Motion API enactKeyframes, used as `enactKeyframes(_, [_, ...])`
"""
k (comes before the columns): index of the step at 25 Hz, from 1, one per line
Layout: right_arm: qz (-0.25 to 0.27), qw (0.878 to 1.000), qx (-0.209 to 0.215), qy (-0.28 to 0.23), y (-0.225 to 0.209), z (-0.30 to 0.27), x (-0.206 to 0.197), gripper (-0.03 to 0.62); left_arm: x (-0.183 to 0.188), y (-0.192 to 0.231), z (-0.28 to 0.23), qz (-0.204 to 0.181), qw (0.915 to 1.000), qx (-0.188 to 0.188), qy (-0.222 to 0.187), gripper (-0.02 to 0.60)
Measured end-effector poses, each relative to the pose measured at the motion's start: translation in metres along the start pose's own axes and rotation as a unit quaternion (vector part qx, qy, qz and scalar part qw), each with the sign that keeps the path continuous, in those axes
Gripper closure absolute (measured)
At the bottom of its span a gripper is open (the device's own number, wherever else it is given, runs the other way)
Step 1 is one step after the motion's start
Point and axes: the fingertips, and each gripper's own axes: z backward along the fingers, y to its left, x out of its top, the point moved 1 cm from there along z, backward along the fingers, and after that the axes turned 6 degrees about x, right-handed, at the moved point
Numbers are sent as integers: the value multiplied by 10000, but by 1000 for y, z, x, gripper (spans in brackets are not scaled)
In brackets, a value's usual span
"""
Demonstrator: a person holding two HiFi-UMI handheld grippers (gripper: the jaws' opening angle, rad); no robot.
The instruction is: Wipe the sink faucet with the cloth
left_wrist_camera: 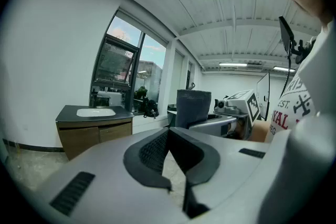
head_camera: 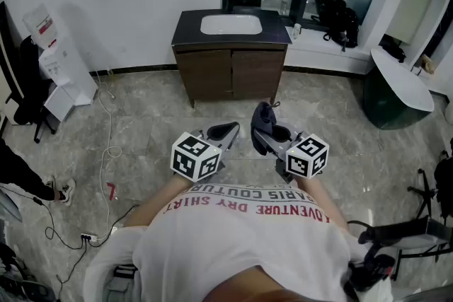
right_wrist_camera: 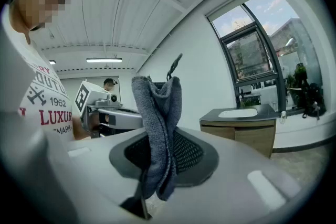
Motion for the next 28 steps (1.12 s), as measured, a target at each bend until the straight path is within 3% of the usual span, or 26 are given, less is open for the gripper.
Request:
enactKeyframes(9, [30,10000,41,-68,-12,-4,0,516,0,2,-12,-103,9999,-36,48,581])
enactKeyframes(16, [98,9999,10,105,-49,-26,5,516,7,34,-44,-59,9999,-68,132,581])
enactKeyframes(22, [-288,9994,-37,194,-107,-71,-19,516,-14,98,-87,178,9992,-72,350,580])
enactKeyframes(28, [-462,9983,-103,344,-206,-157,-19,516,-10,208,-162,331,9981,-159,498,580])
